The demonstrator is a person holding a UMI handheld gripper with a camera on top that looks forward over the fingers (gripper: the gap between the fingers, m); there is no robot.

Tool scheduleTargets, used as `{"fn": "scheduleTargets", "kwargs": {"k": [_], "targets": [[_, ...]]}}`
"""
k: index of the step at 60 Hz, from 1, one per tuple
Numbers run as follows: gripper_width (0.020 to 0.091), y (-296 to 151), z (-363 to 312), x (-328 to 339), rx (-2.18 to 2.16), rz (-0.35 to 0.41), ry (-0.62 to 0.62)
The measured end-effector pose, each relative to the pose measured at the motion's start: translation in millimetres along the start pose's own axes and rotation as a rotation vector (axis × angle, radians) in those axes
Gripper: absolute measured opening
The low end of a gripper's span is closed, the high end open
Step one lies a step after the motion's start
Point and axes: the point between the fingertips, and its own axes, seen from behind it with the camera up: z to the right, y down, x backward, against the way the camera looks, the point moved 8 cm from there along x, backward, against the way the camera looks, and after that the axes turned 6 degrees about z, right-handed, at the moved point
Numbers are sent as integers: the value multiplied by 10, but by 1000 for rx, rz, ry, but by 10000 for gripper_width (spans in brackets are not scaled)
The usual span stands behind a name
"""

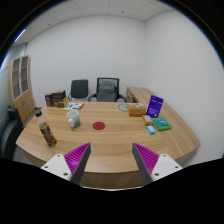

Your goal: Pour water

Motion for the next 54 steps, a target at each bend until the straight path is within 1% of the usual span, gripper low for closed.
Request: {"fn": "scheduleTargets", "kwargs": {"k": [12, 19, 30, 38, 48, 54], "targets": [[853, 144, -125, -23, 0, -10, -40], [856, 279, -439, -45, 22, -15, -88], [856, 495, -1420, -137, 18, -13, -201], [857, 504, -2276, -312, -9, -14, -251], [857, 420, -3124, -904, -28, 57, -213], [834, 397, -3451, -1341, -30, 98, -172]]}}
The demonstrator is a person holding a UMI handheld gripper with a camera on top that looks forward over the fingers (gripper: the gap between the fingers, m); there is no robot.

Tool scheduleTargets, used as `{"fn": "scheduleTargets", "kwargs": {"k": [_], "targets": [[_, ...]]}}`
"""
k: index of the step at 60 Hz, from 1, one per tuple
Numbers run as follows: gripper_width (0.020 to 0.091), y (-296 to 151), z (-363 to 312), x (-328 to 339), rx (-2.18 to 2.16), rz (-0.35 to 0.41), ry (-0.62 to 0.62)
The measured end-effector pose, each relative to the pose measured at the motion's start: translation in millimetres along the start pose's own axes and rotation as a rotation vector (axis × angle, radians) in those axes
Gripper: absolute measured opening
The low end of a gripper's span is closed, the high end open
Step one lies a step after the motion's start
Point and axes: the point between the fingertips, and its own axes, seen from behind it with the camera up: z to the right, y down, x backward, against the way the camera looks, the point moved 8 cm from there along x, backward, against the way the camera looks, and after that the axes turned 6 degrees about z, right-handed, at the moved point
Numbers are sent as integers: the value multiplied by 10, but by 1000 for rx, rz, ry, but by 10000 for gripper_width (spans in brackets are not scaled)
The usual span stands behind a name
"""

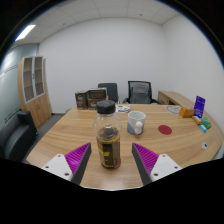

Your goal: Pour water

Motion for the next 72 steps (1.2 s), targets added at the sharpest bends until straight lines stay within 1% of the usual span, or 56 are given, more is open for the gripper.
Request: {"fn": "scheduleTargets", "kwargs": {"k": [2, 5, 10, 12, 14, 17, 21, 23, 24, 27, 29, 31, 37, 40, 47, 52, 54, 59, 63, 72], "targets": [[826, 16, -52, -142, -2, 8, 13], [791, 35, -94, -324, -3, 26, 32], [684, 71, -105, -569, 5, 41, 67], [623, 79, -98, -666, 8, 53, 74], [521, 103, -109, -702, 14, 62, 78], [499, 94, -93, -737, 16, 93, 90], [464, 81, -105, -778, 22, 116, 84], [444, 79, -84, -781, 21, 121, 87], [423, 79, -84, -781, 21, 121, 89], [396, 82, -84, -787, 25, 116, 91], [395, 73, -95, -802, 37, 112, 88], [370, 39, -134, -844, 52, 108, 86], [370, -157, -236, -899, 11, 116, 46], [370, -357, -322, -934, -58, 153, 28], [369, -933, -382, -1093, -339, 234, -77], [368, -1344, -468, -1281, -606, 264, -146], [367, -1427, -431, -1380, -723, 271, -185], [368, -1626, -347, -1578, -1042, 268, -277], [364, -1724, -258, -1693, -1302, 241, -331], [365, -1556, 7, -2036, -1669, 210, -367]]}}
